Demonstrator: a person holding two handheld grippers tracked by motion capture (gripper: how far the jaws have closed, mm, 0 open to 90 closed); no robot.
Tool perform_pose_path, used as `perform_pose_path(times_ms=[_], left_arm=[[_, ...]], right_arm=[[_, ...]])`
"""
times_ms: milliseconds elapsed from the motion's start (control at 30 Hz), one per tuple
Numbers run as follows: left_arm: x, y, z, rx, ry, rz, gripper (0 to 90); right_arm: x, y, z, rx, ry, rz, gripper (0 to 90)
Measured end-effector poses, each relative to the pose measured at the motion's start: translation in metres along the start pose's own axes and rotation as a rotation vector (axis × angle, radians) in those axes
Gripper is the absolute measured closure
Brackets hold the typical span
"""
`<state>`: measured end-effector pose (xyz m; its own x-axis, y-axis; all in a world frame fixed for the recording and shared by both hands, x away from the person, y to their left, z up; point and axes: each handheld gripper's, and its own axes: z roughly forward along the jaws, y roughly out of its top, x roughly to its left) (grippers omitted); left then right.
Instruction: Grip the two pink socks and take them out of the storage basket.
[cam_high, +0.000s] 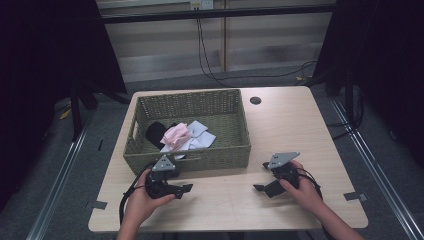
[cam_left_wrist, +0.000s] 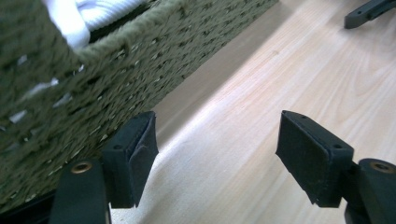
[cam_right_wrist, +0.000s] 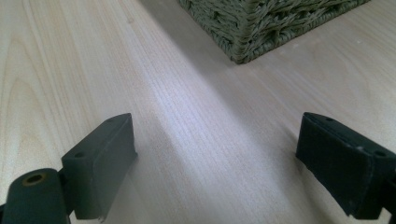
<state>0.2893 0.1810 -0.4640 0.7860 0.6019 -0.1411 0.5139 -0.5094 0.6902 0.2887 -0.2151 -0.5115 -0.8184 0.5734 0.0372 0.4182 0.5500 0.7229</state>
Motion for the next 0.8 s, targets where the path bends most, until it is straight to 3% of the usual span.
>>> perform_pose_path(times_ms=[200,333,467,633,800], left_arm=[[0.000,0.007,-0.005,0.025,-0.027,0.003,28.6],[0.001,0.012,-0.012,0.034,-0.026,-0.007,28.7],[0.003,0.019,-0.021,0.055,-0.020,0.013,28.7],[0.005,0.030,-0.031,0.023,-0.058,-0.017,28.7],[0.006,0.043,-0.038,0.044,-0.059,-0.002,28.7]], right_arm=[[0.000,0.000,0.000,0.000,0.000,0.000,10.8],[0.000,0.000,0.000,0.000,0.000,0.000,10.8],[0.000,0.000,0.000,0.000,0.000,0.000,10.8],[0.000,0.000,0.000,0.000,0.000,0.000,10.8],[0.000,0.000,0.000,0.000,0.000,0.000,10.8]])
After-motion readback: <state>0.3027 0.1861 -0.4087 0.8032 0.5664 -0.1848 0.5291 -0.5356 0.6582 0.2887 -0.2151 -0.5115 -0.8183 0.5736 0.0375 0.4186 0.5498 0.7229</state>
